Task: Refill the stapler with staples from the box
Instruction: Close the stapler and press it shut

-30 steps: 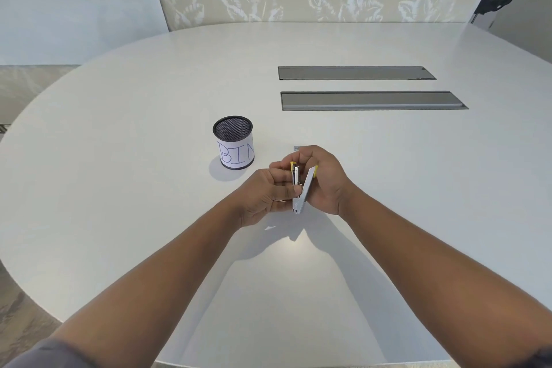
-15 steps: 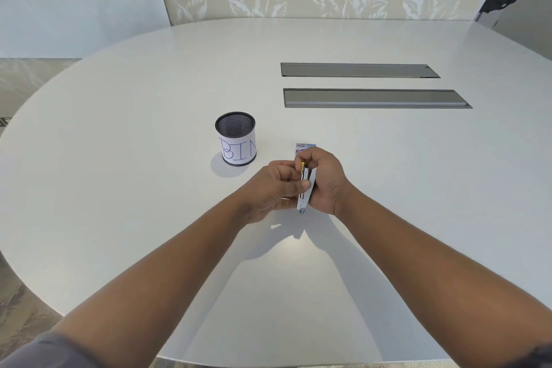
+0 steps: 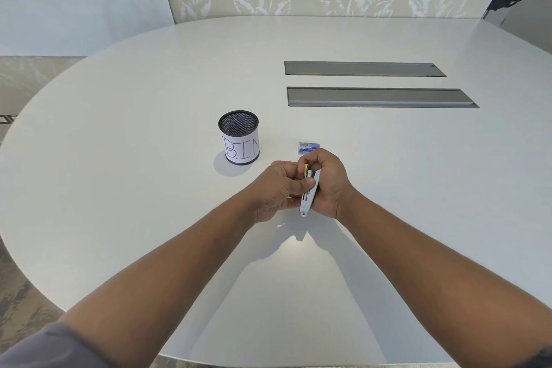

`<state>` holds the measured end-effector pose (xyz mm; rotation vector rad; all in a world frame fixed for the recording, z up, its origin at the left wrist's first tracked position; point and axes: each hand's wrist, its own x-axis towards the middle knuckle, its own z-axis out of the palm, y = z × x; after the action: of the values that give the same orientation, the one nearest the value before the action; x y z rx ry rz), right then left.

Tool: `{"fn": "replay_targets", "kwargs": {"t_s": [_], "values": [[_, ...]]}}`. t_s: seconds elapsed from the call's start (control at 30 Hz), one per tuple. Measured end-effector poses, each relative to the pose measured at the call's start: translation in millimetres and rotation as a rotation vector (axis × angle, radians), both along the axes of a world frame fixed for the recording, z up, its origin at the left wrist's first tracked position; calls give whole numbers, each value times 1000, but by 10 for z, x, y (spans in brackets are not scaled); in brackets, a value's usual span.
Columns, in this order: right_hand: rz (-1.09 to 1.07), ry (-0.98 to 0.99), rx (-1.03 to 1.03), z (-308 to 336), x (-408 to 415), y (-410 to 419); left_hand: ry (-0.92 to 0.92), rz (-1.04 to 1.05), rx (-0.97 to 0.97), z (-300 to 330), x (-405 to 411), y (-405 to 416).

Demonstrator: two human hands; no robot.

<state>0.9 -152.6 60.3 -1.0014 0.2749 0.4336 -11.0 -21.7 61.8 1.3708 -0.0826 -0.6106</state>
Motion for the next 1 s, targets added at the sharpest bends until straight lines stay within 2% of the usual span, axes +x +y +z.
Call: {"fn": "replay_targets", "kwargs": {"t_s": [0.4,1.0], "values": [[-96,37,-25,-4,23,40,-15,14,43,22,21,-39],[-108,56,-22,-47,17,38,-12,3,53,26,25,-47]]}}
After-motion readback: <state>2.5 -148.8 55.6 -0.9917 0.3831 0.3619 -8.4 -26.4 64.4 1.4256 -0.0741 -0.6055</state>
